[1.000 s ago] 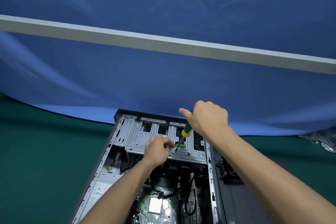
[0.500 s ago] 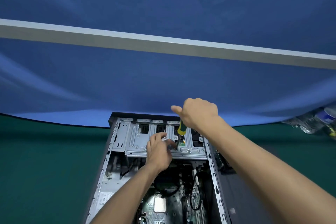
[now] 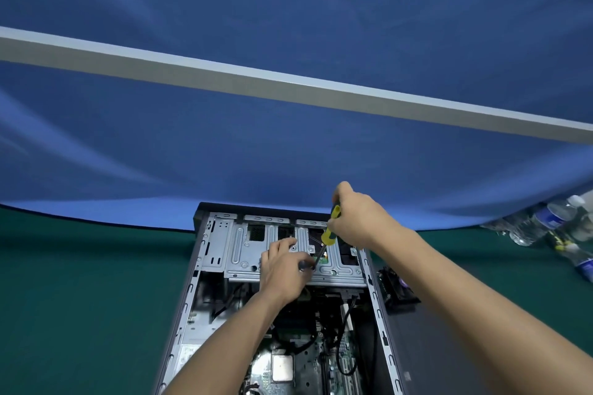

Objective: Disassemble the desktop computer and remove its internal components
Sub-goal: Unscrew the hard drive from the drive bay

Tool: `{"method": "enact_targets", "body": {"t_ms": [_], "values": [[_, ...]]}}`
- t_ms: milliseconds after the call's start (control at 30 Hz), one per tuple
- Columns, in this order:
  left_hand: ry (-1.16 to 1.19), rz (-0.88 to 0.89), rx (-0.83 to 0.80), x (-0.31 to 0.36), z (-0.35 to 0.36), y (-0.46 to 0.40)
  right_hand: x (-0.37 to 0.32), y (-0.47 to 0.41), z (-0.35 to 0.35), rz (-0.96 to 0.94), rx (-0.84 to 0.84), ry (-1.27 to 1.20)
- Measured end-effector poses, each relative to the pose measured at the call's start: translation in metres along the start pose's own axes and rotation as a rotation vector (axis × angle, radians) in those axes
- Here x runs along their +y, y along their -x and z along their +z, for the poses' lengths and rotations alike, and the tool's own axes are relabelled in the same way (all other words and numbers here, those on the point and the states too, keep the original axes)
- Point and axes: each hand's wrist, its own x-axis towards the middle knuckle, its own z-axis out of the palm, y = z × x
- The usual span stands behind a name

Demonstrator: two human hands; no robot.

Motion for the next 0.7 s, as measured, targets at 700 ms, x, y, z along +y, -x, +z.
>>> {"method": "enact_targets", "body": {"t_ms": [700], "values": [[0.025,-0.032,0.028,0.000,0.001,-0.005,0.002,-0.003,0.002,-0.046,0.073,0.142]]}}
